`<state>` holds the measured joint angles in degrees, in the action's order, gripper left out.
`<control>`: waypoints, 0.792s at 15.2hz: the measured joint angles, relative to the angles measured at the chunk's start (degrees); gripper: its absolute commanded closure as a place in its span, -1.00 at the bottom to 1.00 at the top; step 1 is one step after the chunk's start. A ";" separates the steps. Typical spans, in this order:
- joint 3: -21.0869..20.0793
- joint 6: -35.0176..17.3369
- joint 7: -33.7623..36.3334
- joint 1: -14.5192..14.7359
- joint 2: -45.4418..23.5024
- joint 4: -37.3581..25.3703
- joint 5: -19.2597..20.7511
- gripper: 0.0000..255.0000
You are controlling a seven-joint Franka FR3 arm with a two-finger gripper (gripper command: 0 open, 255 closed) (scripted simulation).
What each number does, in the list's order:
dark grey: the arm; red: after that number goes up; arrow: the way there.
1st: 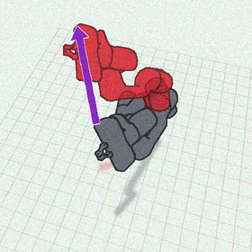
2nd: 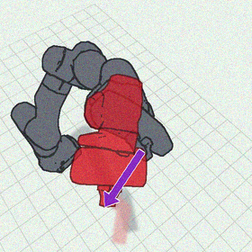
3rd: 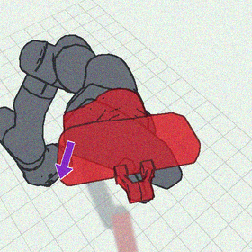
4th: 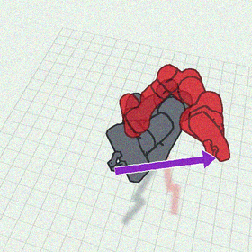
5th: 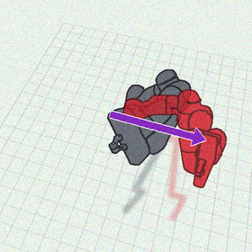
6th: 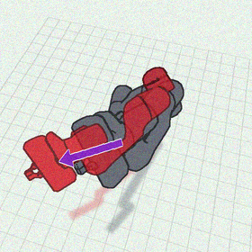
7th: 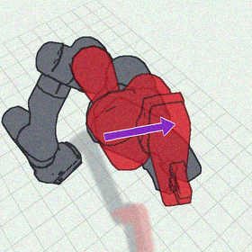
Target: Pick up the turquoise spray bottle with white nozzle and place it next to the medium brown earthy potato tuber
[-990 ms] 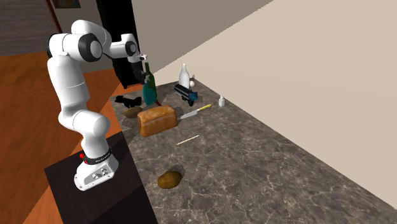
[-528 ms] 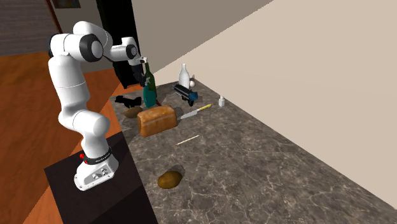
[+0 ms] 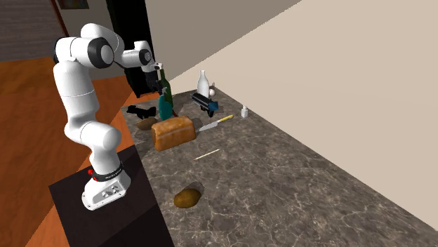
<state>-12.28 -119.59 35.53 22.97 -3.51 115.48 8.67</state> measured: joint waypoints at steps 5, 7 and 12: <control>-0.26 5.42 -0.53 0.23 1.47 -4.10 -0.73 -1.00; -0.34 6.42 -0.58 0.29 2.04 -4.51 -0.92 -1.00; -0.35 6.85 -0.64 0.30 2.20 -4.73 -0.99 -1.00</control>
